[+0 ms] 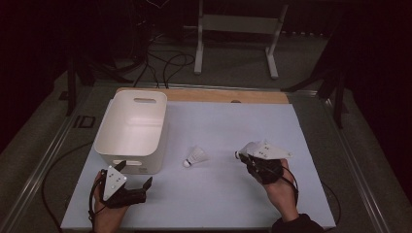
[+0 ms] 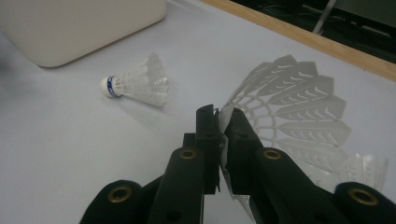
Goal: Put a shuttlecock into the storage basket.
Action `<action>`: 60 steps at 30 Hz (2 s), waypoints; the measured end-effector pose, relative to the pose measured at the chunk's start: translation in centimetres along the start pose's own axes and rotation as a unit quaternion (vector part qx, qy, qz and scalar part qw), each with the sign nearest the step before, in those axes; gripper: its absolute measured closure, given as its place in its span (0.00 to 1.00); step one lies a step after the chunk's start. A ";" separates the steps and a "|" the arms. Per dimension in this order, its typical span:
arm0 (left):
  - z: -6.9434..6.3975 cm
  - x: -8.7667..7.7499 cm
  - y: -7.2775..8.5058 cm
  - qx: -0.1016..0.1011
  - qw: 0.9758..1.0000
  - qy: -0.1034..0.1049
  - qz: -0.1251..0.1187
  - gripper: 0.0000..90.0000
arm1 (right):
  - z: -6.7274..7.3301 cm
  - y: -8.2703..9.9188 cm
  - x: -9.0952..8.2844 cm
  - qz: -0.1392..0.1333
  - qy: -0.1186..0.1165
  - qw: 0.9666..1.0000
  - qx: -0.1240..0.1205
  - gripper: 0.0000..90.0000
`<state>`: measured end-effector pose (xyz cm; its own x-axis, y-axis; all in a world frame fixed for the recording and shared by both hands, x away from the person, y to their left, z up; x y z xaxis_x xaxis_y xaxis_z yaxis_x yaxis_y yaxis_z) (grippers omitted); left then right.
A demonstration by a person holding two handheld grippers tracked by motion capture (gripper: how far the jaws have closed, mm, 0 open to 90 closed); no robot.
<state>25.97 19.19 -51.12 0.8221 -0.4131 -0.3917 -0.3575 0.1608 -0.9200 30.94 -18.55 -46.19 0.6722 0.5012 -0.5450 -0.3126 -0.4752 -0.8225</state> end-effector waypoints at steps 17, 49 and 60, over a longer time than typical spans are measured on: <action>-0.2 0.1 0.0 0.003 1.000 0.001 0.001 0.01 | 0.0 -1.8 0.2 -0.007 -0.001 1.000 -0.009 0.95; -0.2 0.1 0.1 0.005 1.000 0.002 0.003 0.01 | 0.3 -4.1 0.7 -0.016 -0.009 1.000 -0.009 0.95; -0.3 0.1 0.1 0.004 1.000 0.002 0.002 0.01 | 0.4 -5.2 0.9 -0.021 -0.011 1.000 -0.013 0.95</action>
<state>25.94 18.92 -51.25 0.8189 -0.4161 -0.3953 -0.3569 0.1703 -0.9185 32.90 -15.34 -42.53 0.6696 0.5370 -0.5131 -0.2655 -0.4721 -0.8406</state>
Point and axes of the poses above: each handheld gripper's, and its own axes: x roughly forward along the jaws, y roughly out of its underside, z roughly to its left, the point moved 5 cm from there along x, roughly forward along the jaws, and after that the axes turned 6 degrees about -x, right-handed, at the moved point
